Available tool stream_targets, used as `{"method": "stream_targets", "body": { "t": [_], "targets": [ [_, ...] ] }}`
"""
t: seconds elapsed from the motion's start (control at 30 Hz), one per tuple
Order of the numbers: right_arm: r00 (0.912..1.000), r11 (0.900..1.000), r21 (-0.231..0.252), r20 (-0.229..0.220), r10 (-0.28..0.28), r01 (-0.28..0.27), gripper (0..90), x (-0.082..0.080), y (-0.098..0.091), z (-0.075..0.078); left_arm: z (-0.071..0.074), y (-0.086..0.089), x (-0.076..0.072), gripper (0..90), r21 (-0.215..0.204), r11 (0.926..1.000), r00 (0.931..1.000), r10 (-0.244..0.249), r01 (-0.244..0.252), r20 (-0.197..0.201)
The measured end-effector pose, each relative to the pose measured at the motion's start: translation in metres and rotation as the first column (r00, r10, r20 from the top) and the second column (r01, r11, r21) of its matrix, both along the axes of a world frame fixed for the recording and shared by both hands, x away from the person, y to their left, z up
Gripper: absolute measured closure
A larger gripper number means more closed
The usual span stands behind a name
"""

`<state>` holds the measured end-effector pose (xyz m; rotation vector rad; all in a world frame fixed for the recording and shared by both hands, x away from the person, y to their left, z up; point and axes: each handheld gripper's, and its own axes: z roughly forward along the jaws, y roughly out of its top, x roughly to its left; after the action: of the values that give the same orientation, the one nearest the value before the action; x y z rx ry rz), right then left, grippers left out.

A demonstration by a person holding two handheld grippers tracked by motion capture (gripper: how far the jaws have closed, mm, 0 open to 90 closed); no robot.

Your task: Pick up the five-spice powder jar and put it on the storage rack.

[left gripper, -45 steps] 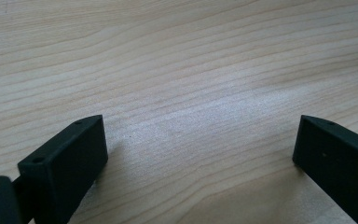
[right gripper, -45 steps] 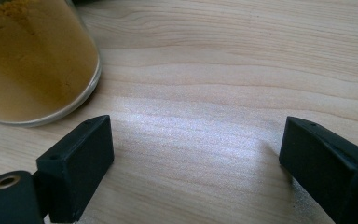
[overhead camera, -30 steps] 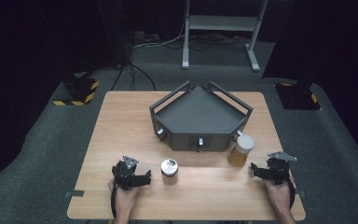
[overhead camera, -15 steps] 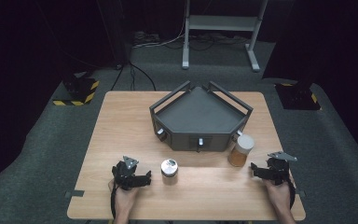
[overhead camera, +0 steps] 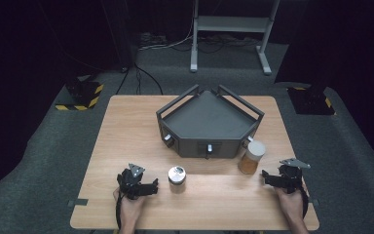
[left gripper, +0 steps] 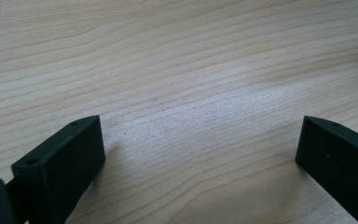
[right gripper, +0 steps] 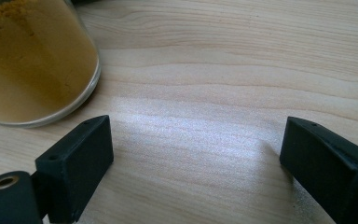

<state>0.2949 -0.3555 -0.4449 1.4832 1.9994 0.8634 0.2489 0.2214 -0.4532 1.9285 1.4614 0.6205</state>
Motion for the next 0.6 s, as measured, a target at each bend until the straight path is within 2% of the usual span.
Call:
{"method": "stream_targets", "body": {
  "t": [0.37, 0.5, 0.6],
  "targets": [
    [1.0000, 1.0000, 0.000, 0.000, 0.000, 0.000, 9.6, 0.0000, 0.0000, 0.0000, 0.0003, 0.0006, 0.0004, 0.7, 0.002, 0.9999, 0.9999, -0.010, 0.010, -0.001],
    [1.0000, 1.0000, 0.000, 0.000, -0.001, 0.001, 9.6, 0.0000, 0.0002, 0.0000, 0.0022, -0.0017, -0.0019, 0.5, 0.025, 0.9991, 0.9994, -0.034, 0.033, 0.005],
    [1.0000, 1.0000, 0.000, 0.000, -0.002, 0.002, 9.6, 0.0000, 0.0003, 0.0000, 0.0048, -0.0007, -0.0062, 0.4, 0.027, 0.9983, 0.9986, -0.051, 0.051, 0.016]
  ]
}}
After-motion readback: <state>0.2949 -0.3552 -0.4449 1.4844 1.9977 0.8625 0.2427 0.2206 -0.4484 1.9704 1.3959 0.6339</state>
